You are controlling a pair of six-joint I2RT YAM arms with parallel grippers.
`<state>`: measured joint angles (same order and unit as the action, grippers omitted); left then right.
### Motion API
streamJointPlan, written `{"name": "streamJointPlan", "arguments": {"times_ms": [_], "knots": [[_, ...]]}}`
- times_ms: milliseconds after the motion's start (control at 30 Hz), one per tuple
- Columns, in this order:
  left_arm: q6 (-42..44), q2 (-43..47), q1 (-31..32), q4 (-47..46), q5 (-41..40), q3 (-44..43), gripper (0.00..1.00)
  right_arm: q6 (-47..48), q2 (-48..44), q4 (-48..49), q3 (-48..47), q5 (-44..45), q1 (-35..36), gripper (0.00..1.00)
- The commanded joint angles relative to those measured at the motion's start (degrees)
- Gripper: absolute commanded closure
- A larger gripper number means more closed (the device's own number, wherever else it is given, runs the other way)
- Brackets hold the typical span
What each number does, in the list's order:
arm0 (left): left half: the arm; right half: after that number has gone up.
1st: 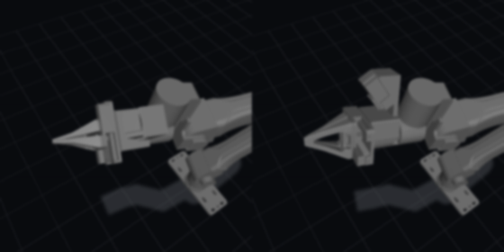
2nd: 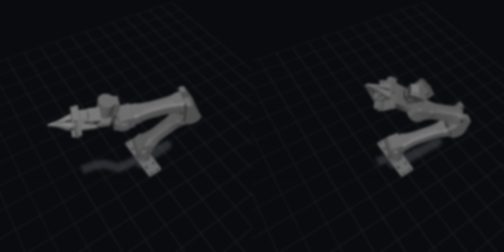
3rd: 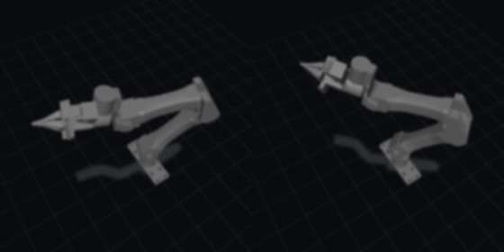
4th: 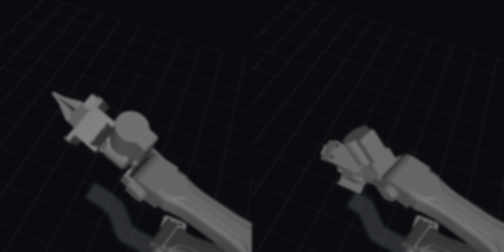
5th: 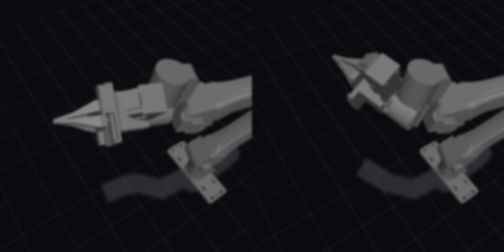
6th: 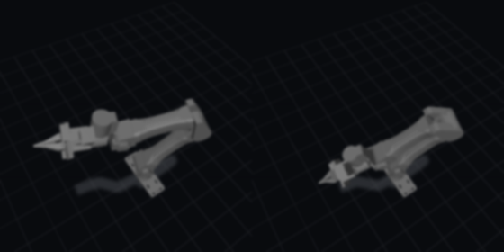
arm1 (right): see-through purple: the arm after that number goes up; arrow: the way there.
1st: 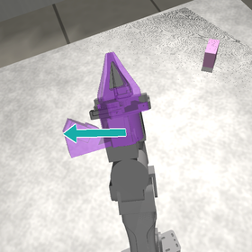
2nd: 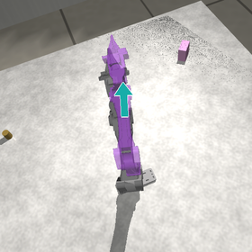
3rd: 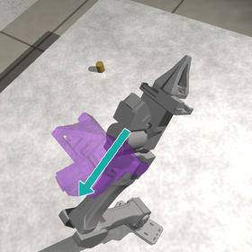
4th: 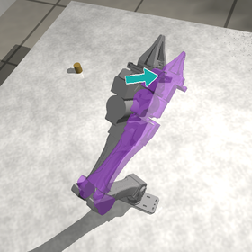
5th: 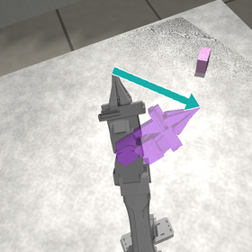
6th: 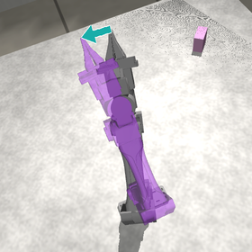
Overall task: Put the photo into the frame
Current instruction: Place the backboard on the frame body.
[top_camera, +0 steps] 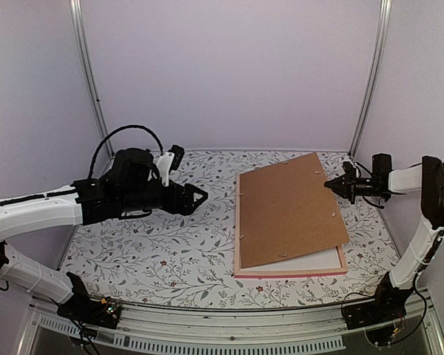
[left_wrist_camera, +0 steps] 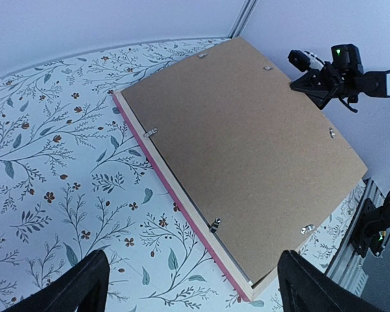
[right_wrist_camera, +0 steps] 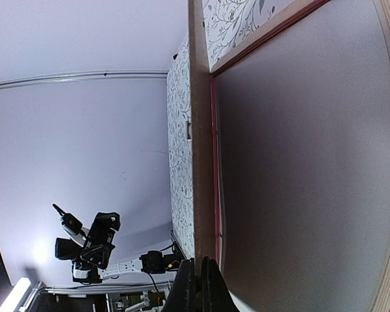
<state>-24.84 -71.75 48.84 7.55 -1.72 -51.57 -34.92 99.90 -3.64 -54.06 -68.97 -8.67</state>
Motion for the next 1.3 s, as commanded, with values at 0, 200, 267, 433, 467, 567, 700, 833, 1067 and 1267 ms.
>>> {"name": "streamJointPlan", "arguments": {"times_ms": [0, 200, 267, 433, 467, 567, 700, 833, 1067, 1267], "knots": [[0.6, 0.5, -0.7, -1.3, 0.4, 0.7, 0.08, 0.1, 0.9, -0.6, -2.0, -2.1, 0.4, 1.0], [0.7, 0.4, -0.7, -1.4, 0.4, 0.7, 0.08, 0.0, 0.4, -0.4, -1.4, -2.0, 0.4, 1.0], [0.6, 0.4, -0.8, -1.4, 0.4, 0.9, 0.08, 0.0, 0.0, -0.3, -1.2, -2.0, 0.4, 1.0], [0.6, 0.5, -0.7, -1.4, 0.3, 1.0, 0.08, -0.3, -0.9, -0.3, -0.6, -1.8, 0.4, 1.0], [0.6, 0.5, -0.8, -1.4, 0.4, 1.0, 0.08, -0.2, -1.0, -0.3, -0.5, -1.7, 0.4, 1.0], [0.6, 0.5, -0.8, -1.4, 0.4, 0.9, 0.08, -0.5, -1.5, 0.0, 0.2, -1.5, 0.4, 1.0], [0.6, 0.6, -0.8, -1.3, 0.4, 1.0, 0.08, -0.5, -2.0, 0.2, 1.1, -1.4, 0.4, 1.0], [0.6, 0.6, -0.8, -1.2, 0.4, 1.0, 0.08, -0.8, -2.6, 0.9, 1.9, -1.4, 0.4, 1.0], [0.5, 0.6, -0.8, -1.1, 0.5, 1.0, 0.08, -0.9, -4.0, 0.6, 2.3, -0.6, 0.4, 1.0], [0.4, 0.7, -0.7, -1.0, 0.5, 1.0, 0.08, -0.2, -5.0, -0.5, 2.7, 0.7, 0.0, 1.0]]}}
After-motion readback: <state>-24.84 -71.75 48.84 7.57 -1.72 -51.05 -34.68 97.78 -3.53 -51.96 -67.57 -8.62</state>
